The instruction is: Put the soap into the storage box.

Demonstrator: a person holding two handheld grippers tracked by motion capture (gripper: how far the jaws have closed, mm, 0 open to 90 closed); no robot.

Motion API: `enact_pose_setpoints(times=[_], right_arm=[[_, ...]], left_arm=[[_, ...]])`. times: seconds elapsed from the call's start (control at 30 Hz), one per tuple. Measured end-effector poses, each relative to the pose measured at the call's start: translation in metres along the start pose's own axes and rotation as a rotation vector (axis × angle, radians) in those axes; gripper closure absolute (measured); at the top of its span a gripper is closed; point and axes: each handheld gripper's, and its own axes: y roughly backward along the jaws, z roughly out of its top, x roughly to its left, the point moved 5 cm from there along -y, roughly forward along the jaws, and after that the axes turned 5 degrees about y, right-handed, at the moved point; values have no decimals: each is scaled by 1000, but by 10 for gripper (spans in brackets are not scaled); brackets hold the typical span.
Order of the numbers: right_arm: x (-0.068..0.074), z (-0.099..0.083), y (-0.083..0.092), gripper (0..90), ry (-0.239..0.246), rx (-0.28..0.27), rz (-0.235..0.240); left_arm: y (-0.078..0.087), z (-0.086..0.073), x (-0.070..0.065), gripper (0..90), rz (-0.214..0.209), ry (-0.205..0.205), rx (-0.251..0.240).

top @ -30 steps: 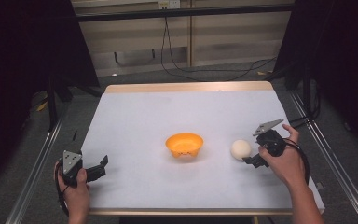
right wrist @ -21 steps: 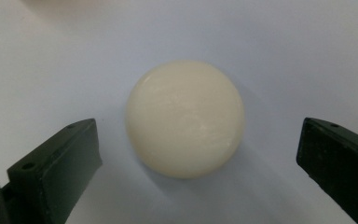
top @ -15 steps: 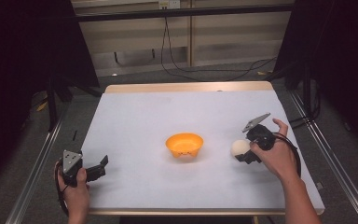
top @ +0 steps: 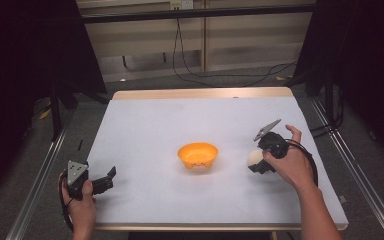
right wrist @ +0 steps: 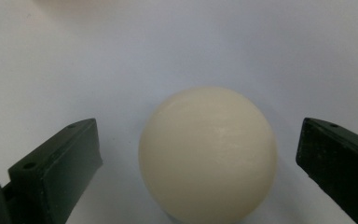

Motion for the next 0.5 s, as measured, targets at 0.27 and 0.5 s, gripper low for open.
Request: enact_pose_setpoints(times=[0.27,0.5], right_arm=[[-4,-2,-6,52,-15,29,-5],[-5,-5,-11,146,-18,52,7]], left_arm=[[0,0,0,0,0,2,1],[0,0,0,0,-6,6,-1]])
